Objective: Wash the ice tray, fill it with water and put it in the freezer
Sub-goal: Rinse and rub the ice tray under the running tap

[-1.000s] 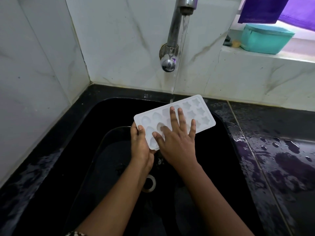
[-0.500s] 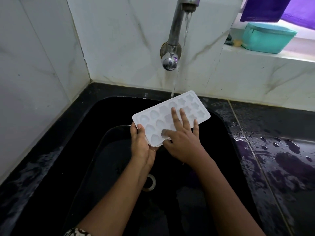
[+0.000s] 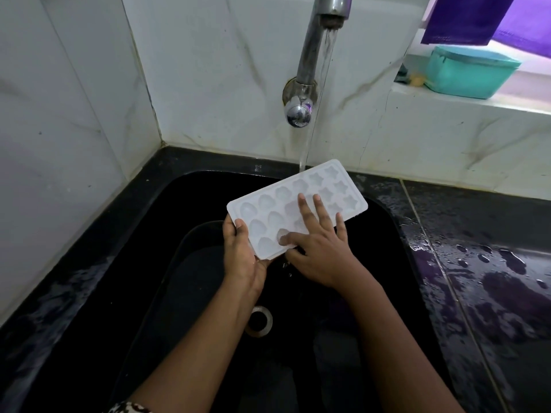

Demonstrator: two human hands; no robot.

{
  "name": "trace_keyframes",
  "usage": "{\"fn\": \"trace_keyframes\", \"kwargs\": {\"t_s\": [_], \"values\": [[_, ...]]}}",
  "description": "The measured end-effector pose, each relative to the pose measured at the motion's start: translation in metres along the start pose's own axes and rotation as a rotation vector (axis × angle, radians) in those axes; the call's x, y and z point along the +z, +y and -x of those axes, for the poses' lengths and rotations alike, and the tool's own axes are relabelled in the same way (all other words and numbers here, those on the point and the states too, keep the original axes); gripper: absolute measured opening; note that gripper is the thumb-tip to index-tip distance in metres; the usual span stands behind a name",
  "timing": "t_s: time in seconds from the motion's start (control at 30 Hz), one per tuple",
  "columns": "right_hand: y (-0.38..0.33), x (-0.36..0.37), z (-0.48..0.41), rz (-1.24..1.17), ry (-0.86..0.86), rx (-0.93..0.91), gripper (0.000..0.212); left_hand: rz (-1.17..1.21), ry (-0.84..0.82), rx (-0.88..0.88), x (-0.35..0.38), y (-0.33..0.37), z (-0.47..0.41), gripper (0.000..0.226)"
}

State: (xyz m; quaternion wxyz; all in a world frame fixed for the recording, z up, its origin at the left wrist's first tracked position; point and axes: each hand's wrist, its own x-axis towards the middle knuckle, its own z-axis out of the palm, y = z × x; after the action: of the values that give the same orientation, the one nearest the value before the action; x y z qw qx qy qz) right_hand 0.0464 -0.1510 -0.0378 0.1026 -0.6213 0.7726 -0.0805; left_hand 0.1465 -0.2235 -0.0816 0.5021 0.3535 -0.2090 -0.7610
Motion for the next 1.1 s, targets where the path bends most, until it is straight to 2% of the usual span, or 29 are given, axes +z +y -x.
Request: {"fn": "trace_keyframes", "kwargs": {"t_s": [0.17,0.3,0.4,0.53,0.63,0.97,1.03,1.1], "values": [[0.003,0.004,0.002,0.083,0.119,0.012,0.031,-0.036,-0.04,-0.004,0.004,-0.006,0.004,0.031],[0.006,0.003,0.0,0.002,-0.007,-0.059,0.039,-0.014,-0.019,0.006,0.0,-0.003,0.002,0.031],[0.013,-0.002,0.0,0.061,-0.026,-0.068,0.035,-0.035,-0.027,-0.001,0.001,-0.004,0.005,0.03],[0.019,-0.007,0.003,0.15,0.031,-0.055,0.029,-0.068,-0.065,0.0,0.003,-0.008,0.008,0.03],[0.02,-0.006,0.004,0.193,0.053,-0.075,0.031,-0.059,-0.061,-0.004,0.004,-0.009,0.008,0.031],[0.022,0.005,0.001,0.148,0.261,-0.118,0.019,-0.056,-0.069,-0.014,0.003,-0.009,0.006,0.034],[0.019,0.004,0.001,0.165,0.231,-0.109,0.018,-0.053,-0.063,-0.01,0.002,-0.009,0.006,0.033],[0.015,0.005,0.0,0.212,0.13,-0.116,0.019,-0.04,-0.055,-0.004,0.002,-0.008,0.005,0.032]]}}
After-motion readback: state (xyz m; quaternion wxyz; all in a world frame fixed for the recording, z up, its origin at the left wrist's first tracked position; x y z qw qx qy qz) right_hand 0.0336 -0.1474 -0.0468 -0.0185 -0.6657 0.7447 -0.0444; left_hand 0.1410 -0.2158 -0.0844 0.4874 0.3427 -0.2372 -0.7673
